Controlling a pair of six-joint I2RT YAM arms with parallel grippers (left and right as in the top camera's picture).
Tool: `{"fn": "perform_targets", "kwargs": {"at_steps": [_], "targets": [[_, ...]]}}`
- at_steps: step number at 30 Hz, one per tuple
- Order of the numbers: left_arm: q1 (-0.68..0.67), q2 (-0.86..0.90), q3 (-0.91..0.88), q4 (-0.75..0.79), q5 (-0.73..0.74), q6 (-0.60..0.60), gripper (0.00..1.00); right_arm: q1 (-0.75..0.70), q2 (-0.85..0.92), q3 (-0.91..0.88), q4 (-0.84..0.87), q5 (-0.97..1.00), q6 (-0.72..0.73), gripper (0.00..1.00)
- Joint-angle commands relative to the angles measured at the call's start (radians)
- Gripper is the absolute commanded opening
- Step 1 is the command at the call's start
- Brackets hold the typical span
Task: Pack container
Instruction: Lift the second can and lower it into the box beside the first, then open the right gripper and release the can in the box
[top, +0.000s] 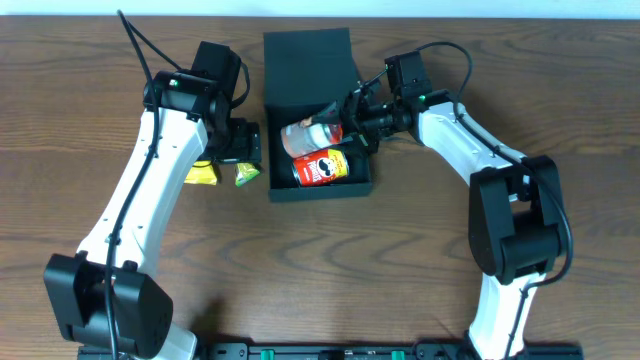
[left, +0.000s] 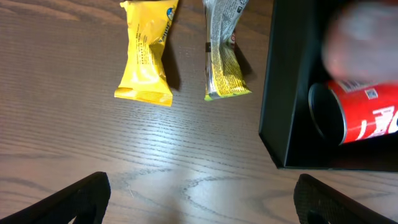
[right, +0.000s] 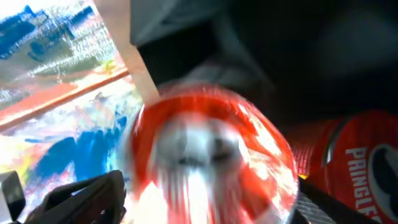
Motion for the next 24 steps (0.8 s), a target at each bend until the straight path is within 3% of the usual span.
{"fn": "perform_targets", "kwargs": {"at_steps": [1, 4, 5, 7, 9, 11, 24], "targets": [[0.000, 0.009, 0.021, -0.010, -0.011, -0.009, 0.95, -0.007, 0.007, -0.006, 0.044, -0.010, 0.044, 0.81], [0.000, 0.009, 0.021, -0.010, -0.011, -0.009, 0.96, -0.006, 0.007, -0.006, 0.119, -0.059, 0.096, 0.83], [0.000, 0.009, 0.021, -0.010, -0.011, -0.009, 0.95, -0.006, 0.007, -0.006, 0.145, -0.084, 0.113, 0.77], [0.000, 0.009, 0.021, -0.009, -0.011, -0.009, 0.95, -0.005, 0.007, -0.006, 0.193, -0.124, 0.140, 0.55], [0.000, 0.009, 0.021, -0.008, -0.011, -0.009, 0.95, -0.004, 0.007, -0.006, 0.242, -0.166, 0.168, 0.19], [0.000, 0.009, 0.021, -0.008, -0.011, -0.009, 0.95, -0.002, 0.007, -0.006, 0.256, -0.178, 0.181, 0.02], [0.000, 0.009, 0.021, -0.014, -0.011, -0.009, 0.96, 0.068, 0.007, -0.006, 0.294, -0.033, 0.172, 0.02]]}}
